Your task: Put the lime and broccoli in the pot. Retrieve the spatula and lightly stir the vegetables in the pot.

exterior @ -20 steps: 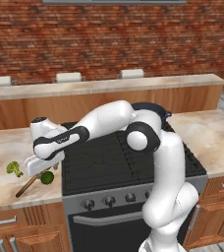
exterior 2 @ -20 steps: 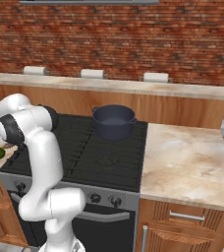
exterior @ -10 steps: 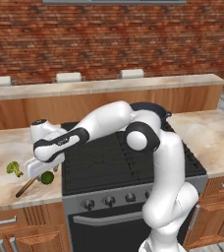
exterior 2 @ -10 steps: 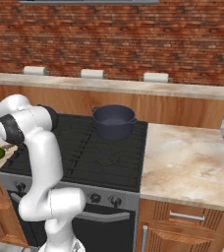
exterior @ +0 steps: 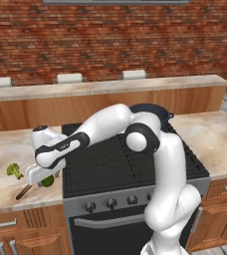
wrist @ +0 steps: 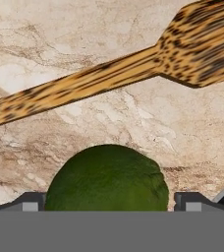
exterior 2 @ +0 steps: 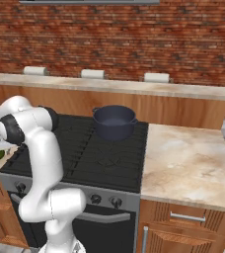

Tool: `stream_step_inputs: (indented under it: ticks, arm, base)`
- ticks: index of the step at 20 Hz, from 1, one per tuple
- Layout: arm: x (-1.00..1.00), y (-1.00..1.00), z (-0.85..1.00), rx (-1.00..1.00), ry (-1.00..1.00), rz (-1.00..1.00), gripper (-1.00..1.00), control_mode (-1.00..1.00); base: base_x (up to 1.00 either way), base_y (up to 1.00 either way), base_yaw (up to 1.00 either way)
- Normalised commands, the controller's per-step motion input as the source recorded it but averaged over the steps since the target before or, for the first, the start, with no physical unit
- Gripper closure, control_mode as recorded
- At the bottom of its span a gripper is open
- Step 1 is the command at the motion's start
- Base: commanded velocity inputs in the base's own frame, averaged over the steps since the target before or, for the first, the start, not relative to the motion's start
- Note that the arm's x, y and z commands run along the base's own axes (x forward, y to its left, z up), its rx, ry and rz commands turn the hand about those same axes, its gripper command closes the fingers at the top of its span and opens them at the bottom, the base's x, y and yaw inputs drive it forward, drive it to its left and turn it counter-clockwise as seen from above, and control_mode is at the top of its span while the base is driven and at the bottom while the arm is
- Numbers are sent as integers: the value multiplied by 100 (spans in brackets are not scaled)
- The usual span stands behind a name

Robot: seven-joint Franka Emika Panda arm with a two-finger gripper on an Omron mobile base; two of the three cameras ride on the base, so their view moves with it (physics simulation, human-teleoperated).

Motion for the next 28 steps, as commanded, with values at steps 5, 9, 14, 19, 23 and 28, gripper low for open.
stream_step_inputs:
  ticks: [5, 9, 14, 19, 23, 28]
  arm:
    - [0, 0, -5, 0, 0, 0, -100, -100]
    - [0, 0, 0, 0, 0, 0, -100, -100]
    - [0, 0, 0, 0, 0, 0, 100, -100]
    - [0, 0, 0, 0, 0, 0, 100, -100]
    - [-11, -3, 0, 0, -3, 0, 100, -100]
    - [-34, -49, 38, 0, -2, 0, 100, -100]
  base:
    - [0, 0, 0]
    - [0, 0, 0]
    - [0, 0, 0]
    - [0, 0, 0]
    - [0, 0, 0]
    - [0, 0, 0]
